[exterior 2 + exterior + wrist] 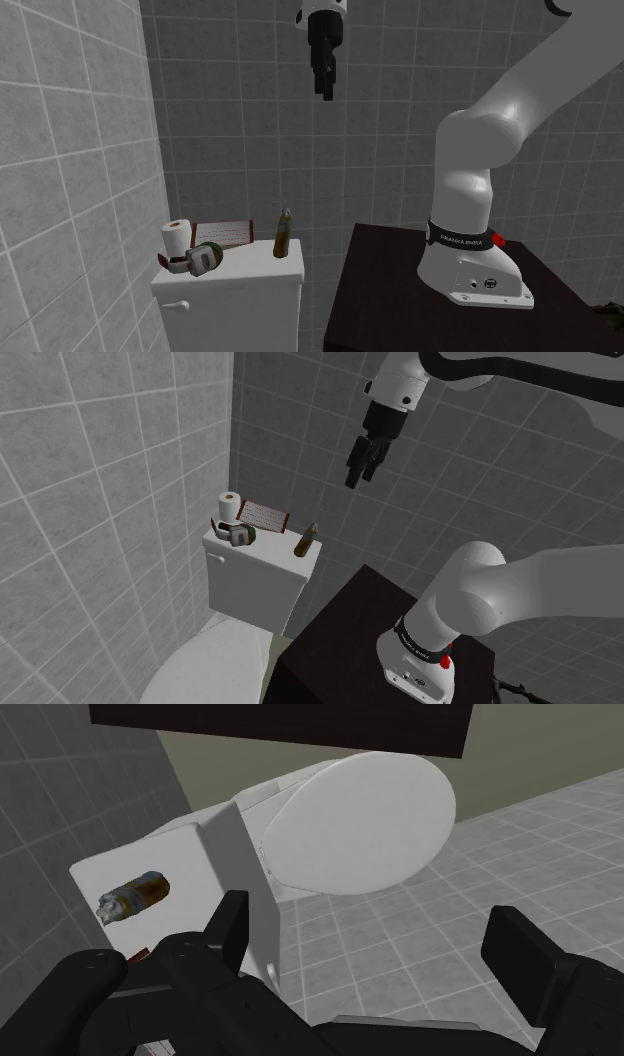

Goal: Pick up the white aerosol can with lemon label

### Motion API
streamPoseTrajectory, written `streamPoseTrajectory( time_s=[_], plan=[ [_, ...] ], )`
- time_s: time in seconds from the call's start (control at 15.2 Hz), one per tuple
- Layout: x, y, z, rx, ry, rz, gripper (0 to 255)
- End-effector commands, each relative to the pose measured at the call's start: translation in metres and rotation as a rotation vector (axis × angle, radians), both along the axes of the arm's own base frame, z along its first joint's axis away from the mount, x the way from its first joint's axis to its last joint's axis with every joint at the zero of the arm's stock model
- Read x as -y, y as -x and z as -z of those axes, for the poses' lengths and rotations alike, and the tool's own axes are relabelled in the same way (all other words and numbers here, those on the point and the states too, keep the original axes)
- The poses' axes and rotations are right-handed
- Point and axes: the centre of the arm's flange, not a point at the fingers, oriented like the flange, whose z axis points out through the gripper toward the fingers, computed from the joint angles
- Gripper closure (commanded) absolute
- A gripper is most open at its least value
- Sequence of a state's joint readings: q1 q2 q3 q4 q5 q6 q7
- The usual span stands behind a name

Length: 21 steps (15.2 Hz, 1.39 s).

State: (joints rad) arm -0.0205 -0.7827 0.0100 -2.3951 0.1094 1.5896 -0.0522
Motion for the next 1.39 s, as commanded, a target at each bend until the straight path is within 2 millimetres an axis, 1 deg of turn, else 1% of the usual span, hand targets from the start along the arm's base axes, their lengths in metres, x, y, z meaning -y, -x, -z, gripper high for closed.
streamPoseTrajectory(
  time_s=[0.0, 0.66, 1.32],
  plan=[
    [0.0, 0.0, 0.0, 0.0, 0.0, 0.0, 0],
    [0.09, -0.033, 0.096, 0.049, -0.049, -0.069, 0],
    [0.172, -0.077, 0.195, 0.097, -0.098, -0.138, 0]
  ],
)
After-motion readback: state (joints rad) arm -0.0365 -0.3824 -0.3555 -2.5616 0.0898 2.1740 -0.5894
